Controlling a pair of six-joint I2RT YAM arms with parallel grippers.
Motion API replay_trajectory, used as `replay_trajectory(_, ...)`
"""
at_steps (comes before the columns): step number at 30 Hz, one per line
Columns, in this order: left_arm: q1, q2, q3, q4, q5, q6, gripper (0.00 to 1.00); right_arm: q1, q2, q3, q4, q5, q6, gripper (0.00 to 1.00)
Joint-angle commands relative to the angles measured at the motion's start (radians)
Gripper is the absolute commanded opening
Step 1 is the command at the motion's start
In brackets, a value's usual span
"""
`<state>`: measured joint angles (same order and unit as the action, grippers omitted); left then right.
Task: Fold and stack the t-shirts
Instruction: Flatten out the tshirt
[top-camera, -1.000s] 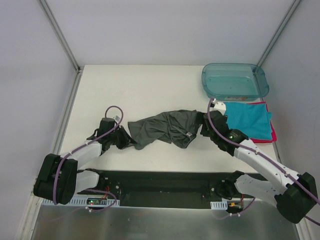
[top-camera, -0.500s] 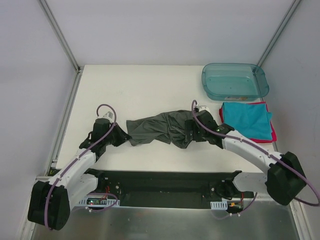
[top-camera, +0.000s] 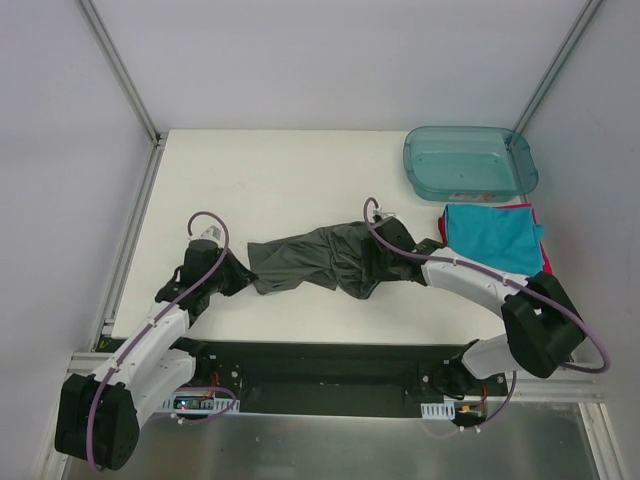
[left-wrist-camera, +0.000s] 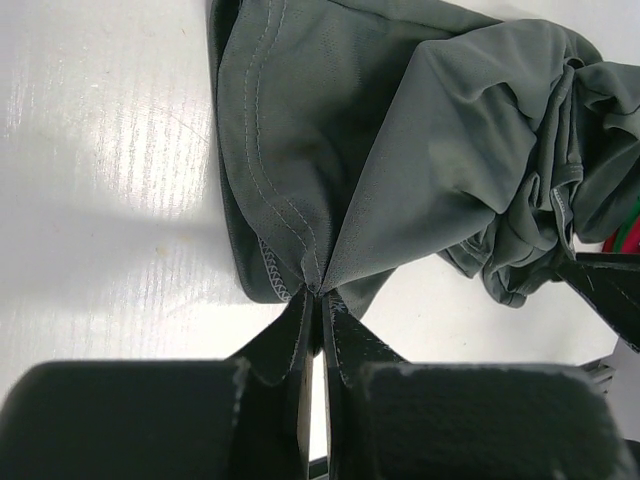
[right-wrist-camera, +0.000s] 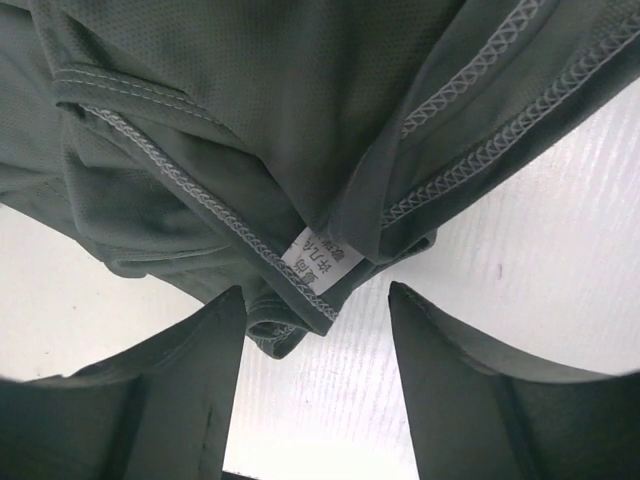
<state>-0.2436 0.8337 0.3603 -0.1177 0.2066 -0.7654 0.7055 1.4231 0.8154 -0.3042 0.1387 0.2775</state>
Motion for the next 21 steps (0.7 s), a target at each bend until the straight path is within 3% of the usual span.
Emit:
replay_trajectory(1, -0.010, 0.011, 0.037, -0.014, -0.024, 0.021, 0.00, 0.009, 0.011, 0.036, 0.031, -0.031, 0.020, 0.59)
replay_trajectory(8, -0.010, 0.010, 0.049, -0.023, -0.055, 0.031, 0.00, 0.009, 0.053, 0.060, 0.005, 0.028, 0.026, 0.34)
replay_trajectory(14, -0.008, 0.001, 0.098, -0.057, -0.108, 0.063, 0.00, 0.009, -0.035, 0.094, -0.094, 0.201, 0.016, 0.01)
replay_trajectory(21, -0.008, -0.096, 0.222, -0.138, -0.237, 0.103, 0.00, -0.015, -0.266, 0.214, -0.254, 0.421, -0.101, 0.01)
